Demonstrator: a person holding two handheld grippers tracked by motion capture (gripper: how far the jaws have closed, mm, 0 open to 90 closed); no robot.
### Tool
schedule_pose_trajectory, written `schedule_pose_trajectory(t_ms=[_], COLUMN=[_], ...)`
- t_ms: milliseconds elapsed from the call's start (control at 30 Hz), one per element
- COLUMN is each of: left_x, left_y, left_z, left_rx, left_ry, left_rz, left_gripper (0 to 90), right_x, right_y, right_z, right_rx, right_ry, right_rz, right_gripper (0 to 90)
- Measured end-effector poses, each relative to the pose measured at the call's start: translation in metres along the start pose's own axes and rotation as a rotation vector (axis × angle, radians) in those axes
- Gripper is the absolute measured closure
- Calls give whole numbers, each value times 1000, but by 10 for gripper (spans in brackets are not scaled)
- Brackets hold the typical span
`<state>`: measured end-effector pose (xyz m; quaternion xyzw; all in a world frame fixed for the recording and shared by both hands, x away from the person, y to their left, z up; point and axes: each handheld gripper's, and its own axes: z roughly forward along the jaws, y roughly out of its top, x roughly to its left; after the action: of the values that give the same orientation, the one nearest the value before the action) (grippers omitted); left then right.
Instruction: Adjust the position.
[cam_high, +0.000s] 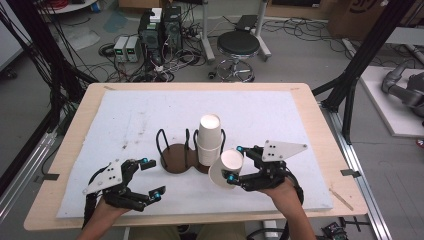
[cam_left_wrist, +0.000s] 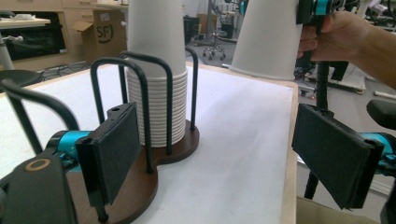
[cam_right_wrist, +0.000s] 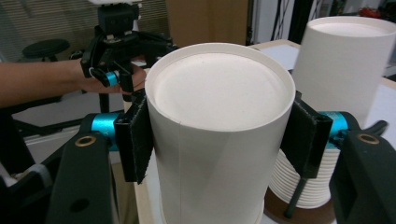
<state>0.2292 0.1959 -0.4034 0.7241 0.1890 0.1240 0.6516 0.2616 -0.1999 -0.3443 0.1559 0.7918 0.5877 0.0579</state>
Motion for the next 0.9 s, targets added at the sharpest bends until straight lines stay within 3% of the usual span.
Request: schedule_pose_trajectory(t_ms=[67,133,333,533,900], left_x=[-3,-9,-20,-22,-28], left_y=[2,4,8,11,18], left_z=[3,8,26,41,87], left_rx=[-4,-2,21,41,107], left_ry=[-17,-64,-137,-163,-223], left_rz=[0,-12,15,36,81], left_gripper=[151,151,151,151,151], right_x=[2,5,12,15,18], right_y=[0,-1,-5,-5,-5], right_z=[3,6,17,21,27], right_rx=[6,4,22,17,19], right_ry=[10,20,61,73,98], right_rz=[-5,-1,6,-4,-14], right_gripper=[352,351,351,350,347])
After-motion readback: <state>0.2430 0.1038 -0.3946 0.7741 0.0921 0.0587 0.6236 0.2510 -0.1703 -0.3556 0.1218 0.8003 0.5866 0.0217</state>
